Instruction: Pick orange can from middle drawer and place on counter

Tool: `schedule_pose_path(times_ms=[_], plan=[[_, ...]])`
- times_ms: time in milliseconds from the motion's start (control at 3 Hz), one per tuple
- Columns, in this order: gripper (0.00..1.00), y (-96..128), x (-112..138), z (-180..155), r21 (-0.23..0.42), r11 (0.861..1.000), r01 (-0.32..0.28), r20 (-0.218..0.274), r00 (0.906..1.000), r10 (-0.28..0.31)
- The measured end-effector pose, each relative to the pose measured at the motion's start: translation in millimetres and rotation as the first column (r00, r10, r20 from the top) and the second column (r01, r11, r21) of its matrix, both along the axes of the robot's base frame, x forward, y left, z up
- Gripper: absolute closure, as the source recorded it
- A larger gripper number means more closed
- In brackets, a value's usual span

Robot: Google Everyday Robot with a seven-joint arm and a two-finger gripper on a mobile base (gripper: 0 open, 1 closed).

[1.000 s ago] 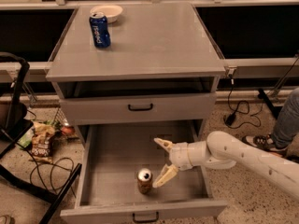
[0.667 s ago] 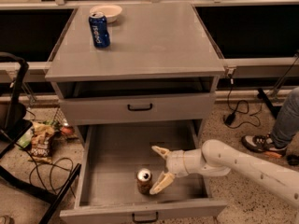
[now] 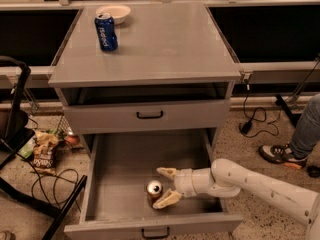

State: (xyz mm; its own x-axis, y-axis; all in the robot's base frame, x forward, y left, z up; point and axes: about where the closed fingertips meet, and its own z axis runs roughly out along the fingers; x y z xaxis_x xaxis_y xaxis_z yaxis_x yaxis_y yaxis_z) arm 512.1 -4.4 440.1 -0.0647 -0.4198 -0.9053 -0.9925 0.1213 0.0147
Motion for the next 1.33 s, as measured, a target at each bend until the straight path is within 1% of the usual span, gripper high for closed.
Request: schedule_pose_path(times_ms=[333, 667, 1000, 1333], plan=[[0.43, 21.7, -2.9, -2.0, 0.028, 0.999, -0.017, -0.011, 0.9998, 0.017], [0.64, 40.4, -7.0, -6.7, 0.042, 0.998, -0.036, -0.032, 0.9988, 0.037], [0.96, 42.1, -8.0, -2.4, 0.044, 0.998, -0.041, -0.030, 0.9987, 0.042], [1.00, 39.9, -9.0, 11.1, 0.047, 0.998, -0.046, -0.019, 0.9987, 0.047]])
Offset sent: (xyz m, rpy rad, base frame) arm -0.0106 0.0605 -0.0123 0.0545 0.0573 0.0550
